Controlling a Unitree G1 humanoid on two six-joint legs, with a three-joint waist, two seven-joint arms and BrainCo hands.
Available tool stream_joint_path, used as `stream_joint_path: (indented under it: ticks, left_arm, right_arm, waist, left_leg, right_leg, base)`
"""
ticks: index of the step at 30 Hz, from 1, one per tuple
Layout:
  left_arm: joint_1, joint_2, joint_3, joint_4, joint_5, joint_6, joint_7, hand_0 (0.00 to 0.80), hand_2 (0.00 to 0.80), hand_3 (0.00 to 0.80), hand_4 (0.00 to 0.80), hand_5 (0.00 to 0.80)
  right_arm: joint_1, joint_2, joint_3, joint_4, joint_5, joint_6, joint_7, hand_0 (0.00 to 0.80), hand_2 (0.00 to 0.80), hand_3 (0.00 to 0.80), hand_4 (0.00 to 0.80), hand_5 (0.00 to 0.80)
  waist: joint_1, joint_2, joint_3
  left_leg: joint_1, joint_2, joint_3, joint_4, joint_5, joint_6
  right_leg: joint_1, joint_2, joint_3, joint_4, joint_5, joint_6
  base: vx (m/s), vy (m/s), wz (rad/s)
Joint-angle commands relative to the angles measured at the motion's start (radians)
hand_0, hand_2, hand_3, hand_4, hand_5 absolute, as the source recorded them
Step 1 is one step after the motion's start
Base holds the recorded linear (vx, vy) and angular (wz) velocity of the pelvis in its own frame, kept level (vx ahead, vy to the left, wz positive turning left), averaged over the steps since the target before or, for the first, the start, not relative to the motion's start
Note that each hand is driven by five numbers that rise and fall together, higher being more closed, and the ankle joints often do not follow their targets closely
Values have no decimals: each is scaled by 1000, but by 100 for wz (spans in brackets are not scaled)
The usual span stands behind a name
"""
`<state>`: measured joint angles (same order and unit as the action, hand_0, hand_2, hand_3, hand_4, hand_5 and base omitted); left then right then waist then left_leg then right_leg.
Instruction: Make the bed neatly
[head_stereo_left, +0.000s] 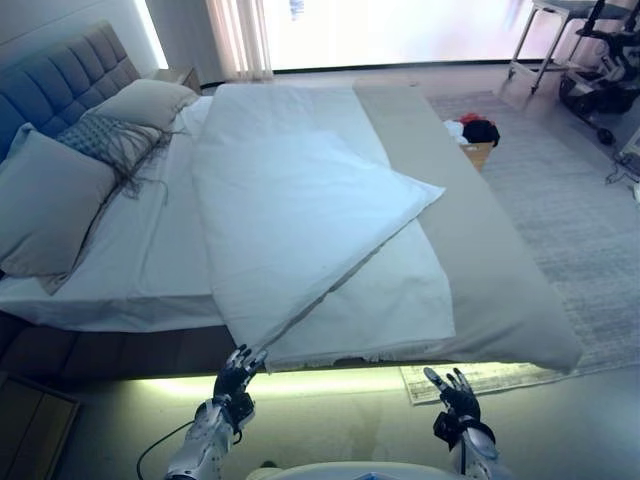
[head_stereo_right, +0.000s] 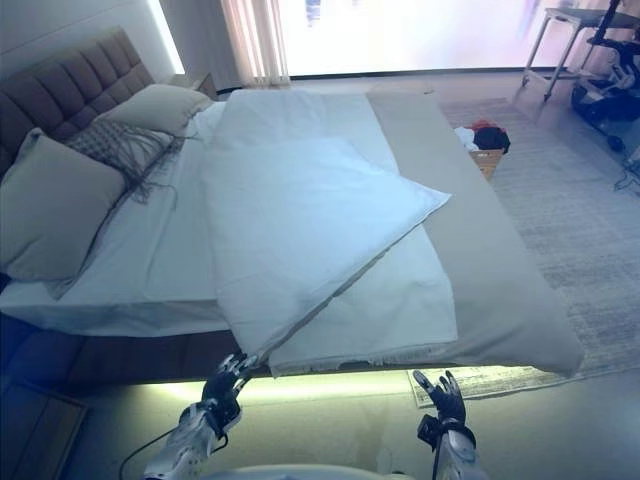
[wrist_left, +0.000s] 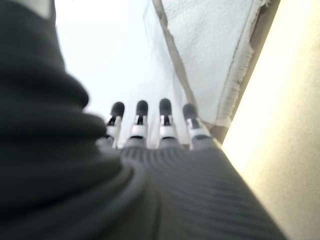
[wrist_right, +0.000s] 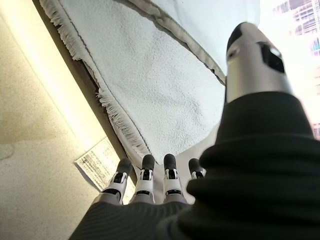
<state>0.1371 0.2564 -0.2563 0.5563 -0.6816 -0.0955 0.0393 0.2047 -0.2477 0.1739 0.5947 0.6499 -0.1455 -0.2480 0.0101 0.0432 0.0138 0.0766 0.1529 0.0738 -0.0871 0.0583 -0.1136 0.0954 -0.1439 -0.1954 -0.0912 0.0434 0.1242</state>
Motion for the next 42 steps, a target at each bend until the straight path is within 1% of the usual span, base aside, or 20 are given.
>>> stream_joint_path:
  ticks: [1,5,8,9,10,12,14,16,20,23,25,28,29,30,31,33,34,37,39,42]
  left_arm:
    - [-54,36,19,-40,23,-29,0,0,0,0,0,0]
    - [-45,40,17,-15,73,-19,22,0,0,0,0,0]
    - [-51,39,23,-9,14,-21,-13,0,0,0,0,0]
    - [-46,39,24,-18,34,-37,21,0,0,0,0,0]
    - [-40,42,25,-25,60,-23,102,0,0,0,0,0]
    - [-40,40,38,6,165,54,207,0,0,0,0,0]
    - [-59,39,26,27,142,50,140,0,0,0,0,0]
    - [-51,33,13,-10,89,72,96,0,0,0,0,0]
    - [-45,49,3,-52,31,77,30,0,0,0,0,0]
    - [-41,56,8,-94,-52,25,-37,0,0,0,0,0]
    - [-34,57,11,-111,-49,26,-31,0,0,0,0,0]
    - [-40,57,7,-104,1,-19,-27,0,0,0,0,0]
    - [-36,58,9,-105,17,-29,-18,0,0,0,0,0]
    - [-37,62,24,-97,4,-62,6,0,0,0,0,0]
    - [-37,61,36,-90,-23,-58,1,0,0,0,0,0]
    - [-39,47,59,-68,-81,-28,-38,0,0,0,0,0]
    - [-44,35,59,-46,-61,-28,-69,0,0,0,0,0]
    - [-58,33,29,-20,-44,-42,-94,0,0,0,0,0]
    - [-54,38,32,-18,-68,-32,-114,0,0,0,0,0]
    - [-33,51,37,-2,-55,-20,-101,0,0,0,0,0]
  right_arm:
    - [-36,17,-8,-74,5,-32,8,0,0,0,0,0]
    - [-35,18,2,-84,8,-25,6,0,0,0,0,0]
    - [-34,17,7,-81,1,-12,6,0,0,0,0,0]
    - [-33,15,8,-78,2,-13,7,0,0,0,0,0]
    - [-32,13,7,-76,10,-16,8,0,0,0,0,0]
    - [-28,15,6,-82,12,-12,3,0,0,0,0,0]
    - [-20,15,6,-87,8,-8,-7,0,0,0,0,0]
    - [-8,13,1,-84,19,-23,-4,0,0,0,0,0]
    - [8,17,-8,-75,19,-30,16,0,0,0,0,0]
    - [14,19,1,-83,23,-25,22,0,0,0,0,0]
    - [25,17,6,-85,27,-26,35,0,0,0,0,0]
    - [17,9,23,-85,16,-2,40,0,0,0,0,0]
    - [13,3,28,-85,13,5,45,0,0,0,0,0]
    - [-7,-14,39,-86,6,28,53,0,0,0,0,0]
    - [-9,-19,42,-88,3,31,57,0,0,0,0,0]
    - [-5,-16,42,-96,3,25,55,0,0,0,0,0]
    - [-2,-7,39,-92,8,10,52,0,0,0,0,0]
    - [-13,16,42,-74,24,-12,54,0,0,0,0,0]
    - [-14,25,38,-67,19,-15,67,0,0,0,0,0]
    - [-22,41,36,-62,17,-21,60,0,0,0,0,0]
  waist:
    - [-8,-57,13]
    - [-10,-60,8]
    - [-11,-64,3]
    - [-10,-65,3]
    - [-9,-68,4]
    - [-9,-75,7]
    - [-12,-81,11]
    - [-14,-78,13]
    - [-16,-70,4]
    - [-16,-67,-6]
    - [-17,-67,-10]
    - [-11,-69,-11]
    - [-6,-69,-7]
    - [6,-68,-1]
    - [8,-67,1]
    - [8,-64,0]
    - [6,-62,0]
    - [1,-53,5]
    - [0,-47,9]
    - [5,-42,18]
  left_leg:
    - [-8,-53,0,35,15,62]
    - [-2,-57,7,34,10,69]
    - [2,-58,12,41,3,72]
    - [0,-57,14,51,-1,72]
    - [-5,-55,16,67,-5,71]
    - [-14,-54,20,98,-14,69]
    - [-19,-54,23,110,-16,68]
    - [-15,-49,33,94,-9,69]
    - [4,-53,37,43,7,70]
    - [12,-56,33,3,22,71]
    - [5,-56,30,0,25,69]
    - [-3,-66,-2,18,20,69]
    - [-11,-73,-22,34,11,71]
    - [-24,-90,-66,55,2,78]
    - [-23,-93,-69,55,1,82]
    - [-18,-92,-53,48,3,83]
    - [-15,-90,-35,41,5,85]
    - [-8,-96,-30,35,-2,100]
    - [-6,-107,-26,44,-14,115]
    - [-21,-139,-32,83,-39,155]
  right_leg:
    - [-8,-3,5,60,25,-26]
    - [-10,-3,12,67,24,-24]
    - [-6,-1,16,63,24,-25]
    - [-5,-1,20,63,24,-26]
    - [-7,-1,23,65,25,-28]
    - [-7,-2,23,67,28,-29]
    - [-4,-3,16,67,29,-31]
    - [-1,-4,8,64,29,-29]
    - [3,-8,-9,54,36,-18]
    - [4,-1,-16,40,42,-17]
    - [1,5,-15,31,46,-20]
    - [-11,15,13,24,53,-27]
    - [-14,16,27,23,55,-29]
    - [-19,20,58,23,59,-33]
    - [-18,20,63,23,59,-33]
    - [-14,16,54,23,57,-31]
    - [-14,5,36,33,52,-26]
    - [-33,-27,18,93,35,-10]
    - [-45,-49,20,139,26,0]
    - [-79,-89,34,276,33,6]
  base:
    - [0,0,0]
    - [28,10,-1]
    - [48,5,-1]
    - [42,-9,-1]
    - [36,-17,-1]
    - [28,-29,-1]
    - [7,-15,0]
    - [0,0,0]
    - [-2,8,3]
    - [4,6,3]
    - [0,0,0]
    - [0,0,0]
    - [3,2,-3]
    - [8,21,-9]
    - [16,49,-24]
    - [23,78,-29]
    - [21,105,-11]
    - [19,142,1]
    - [36,176,2]
    - [37,208,4]
